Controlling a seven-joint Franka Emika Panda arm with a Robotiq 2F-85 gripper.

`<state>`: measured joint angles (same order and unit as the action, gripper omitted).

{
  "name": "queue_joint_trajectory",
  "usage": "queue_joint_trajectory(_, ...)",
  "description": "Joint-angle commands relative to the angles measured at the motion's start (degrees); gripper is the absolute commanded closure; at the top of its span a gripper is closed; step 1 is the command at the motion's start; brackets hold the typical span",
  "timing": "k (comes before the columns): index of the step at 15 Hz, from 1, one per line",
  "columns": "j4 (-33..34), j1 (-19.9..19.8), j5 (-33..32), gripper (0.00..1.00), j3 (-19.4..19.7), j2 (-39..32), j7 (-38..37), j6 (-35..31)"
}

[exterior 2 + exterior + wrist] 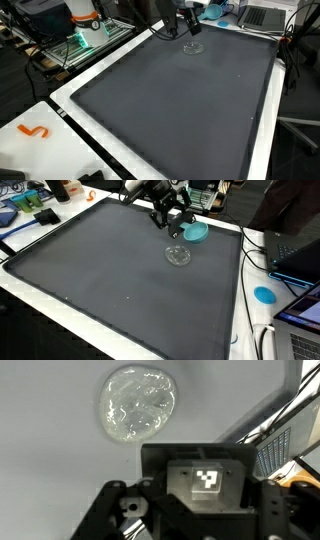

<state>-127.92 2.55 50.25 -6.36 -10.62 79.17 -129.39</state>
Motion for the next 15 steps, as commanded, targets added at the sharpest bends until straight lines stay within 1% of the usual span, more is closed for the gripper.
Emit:
queue_joint_trajectory(1,-1.53,1.32,-2.62,0.69,-0.2,1.89,-3.77,-2.67)
queue_joint_trajectory(6,-1.66,2.56,-9.02,0.69,-0.57,3.19,-10.53,-4.79)
queue_joint_trajectory(15,-1.04,4.12,-23.28,0.69,-2.42,7.51,-24.02,-3.97)
